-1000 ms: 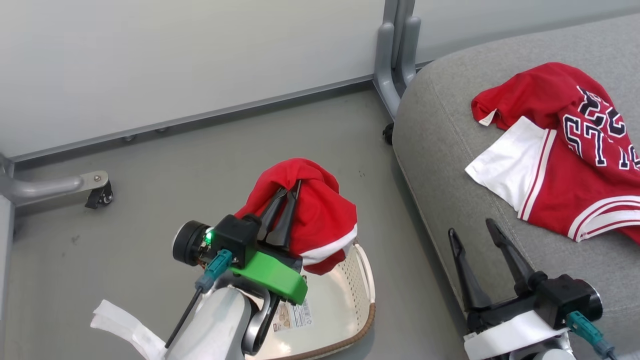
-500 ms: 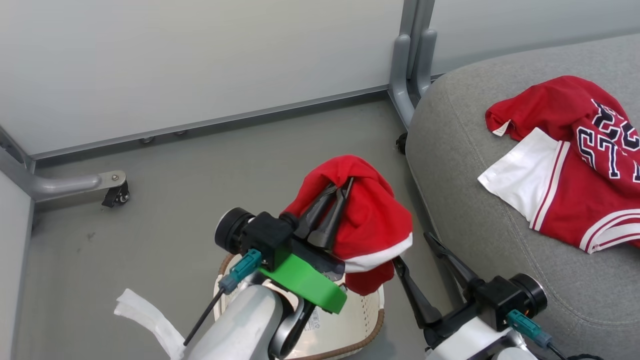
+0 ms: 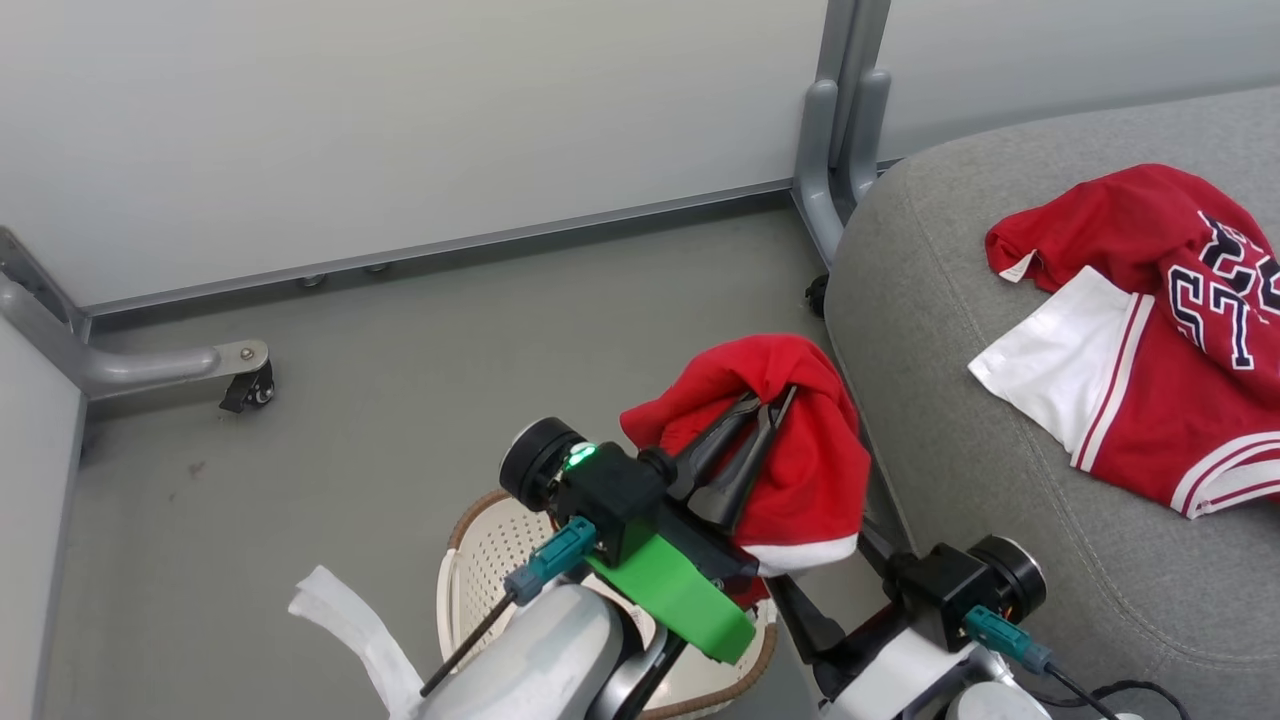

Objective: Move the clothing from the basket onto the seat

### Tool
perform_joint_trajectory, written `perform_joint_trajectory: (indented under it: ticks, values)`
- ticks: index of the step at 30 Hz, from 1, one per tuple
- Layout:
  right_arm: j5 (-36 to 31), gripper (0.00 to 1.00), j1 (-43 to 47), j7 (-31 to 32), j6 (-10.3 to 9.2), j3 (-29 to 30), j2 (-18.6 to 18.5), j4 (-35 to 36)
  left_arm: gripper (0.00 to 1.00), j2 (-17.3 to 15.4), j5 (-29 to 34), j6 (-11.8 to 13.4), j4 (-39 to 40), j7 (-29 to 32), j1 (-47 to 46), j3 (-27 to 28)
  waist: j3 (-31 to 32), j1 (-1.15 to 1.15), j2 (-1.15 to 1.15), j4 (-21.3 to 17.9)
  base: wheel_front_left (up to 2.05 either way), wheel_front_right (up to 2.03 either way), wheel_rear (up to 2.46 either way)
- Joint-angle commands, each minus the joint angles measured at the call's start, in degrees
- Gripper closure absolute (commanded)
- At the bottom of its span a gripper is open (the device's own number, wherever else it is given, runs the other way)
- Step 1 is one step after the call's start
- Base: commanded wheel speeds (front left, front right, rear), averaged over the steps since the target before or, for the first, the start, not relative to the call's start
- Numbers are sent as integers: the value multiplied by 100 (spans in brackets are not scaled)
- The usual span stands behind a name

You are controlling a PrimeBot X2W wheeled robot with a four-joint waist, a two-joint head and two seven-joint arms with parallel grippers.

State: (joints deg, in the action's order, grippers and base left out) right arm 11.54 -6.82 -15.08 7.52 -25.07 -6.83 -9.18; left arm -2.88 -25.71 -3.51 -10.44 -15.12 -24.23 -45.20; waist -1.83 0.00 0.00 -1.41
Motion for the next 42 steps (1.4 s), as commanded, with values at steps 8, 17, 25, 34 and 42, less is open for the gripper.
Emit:
perform_joint_trajectory:
  ticks: [8,17,25,34,42]
  values:
    - [279,100,-90,-14,-6,-261,-103,-83,100,-2,-83,109,-212,-4,-129,-38,-63,0,0,-10,0,0,0]
    - [372,100,-18,-14,-6,-162,-105,-9,100,-2,-100,150,-333,-4,-149,-21,-91,0,0,-23,0,0,0]
    - [325,100,22,-14,-6,-105,-109,37,0,-3,7,183,-441,-3,-135,42,-77,0,0,-14,0,0,0]
    - [272,100,62,-14,-6,-36,-113,76,0,-3,52,171,-484,-3,-64,149,-57,0,0,23,0,0,0]
    - [249,100,156,-14,-6,173,-119,165,0,-3,268,148,-536,-3,108,305,-56,0,0,-1,0,0,0]
